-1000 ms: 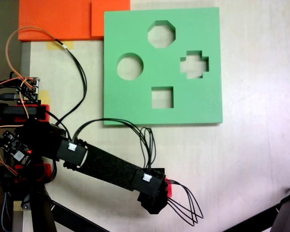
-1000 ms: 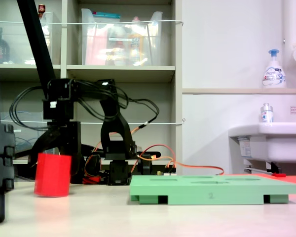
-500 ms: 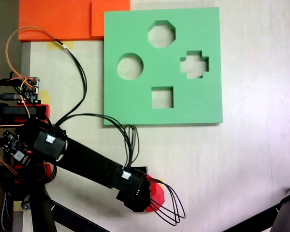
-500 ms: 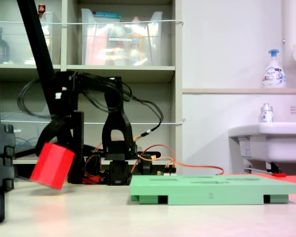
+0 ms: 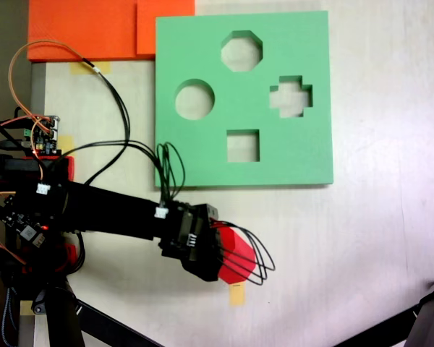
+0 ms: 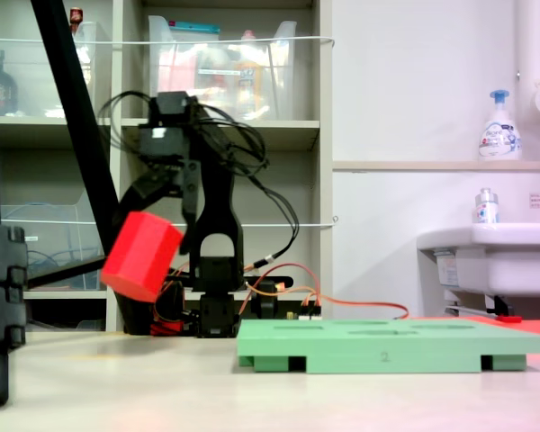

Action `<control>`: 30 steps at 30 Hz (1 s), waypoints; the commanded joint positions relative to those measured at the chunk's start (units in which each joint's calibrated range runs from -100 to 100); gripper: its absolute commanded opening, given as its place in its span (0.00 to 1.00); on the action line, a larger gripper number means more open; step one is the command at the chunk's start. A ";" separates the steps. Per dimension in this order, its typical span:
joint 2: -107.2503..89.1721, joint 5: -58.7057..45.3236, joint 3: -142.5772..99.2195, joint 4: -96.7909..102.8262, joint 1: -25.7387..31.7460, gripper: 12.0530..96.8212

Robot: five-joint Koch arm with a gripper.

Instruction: Put the octagonal pillar block into the corresponding hole

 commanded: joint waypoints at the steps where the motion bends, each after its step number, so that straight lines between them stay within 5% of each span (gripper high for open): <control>1: -3.15 4.10 1.19 -2.84 2.83 0.30; 15: 16.96 26.32 24.62 -2.84 22.76 0.28; 30: 44.06 38.49 45.45 2.26 31.84 0.27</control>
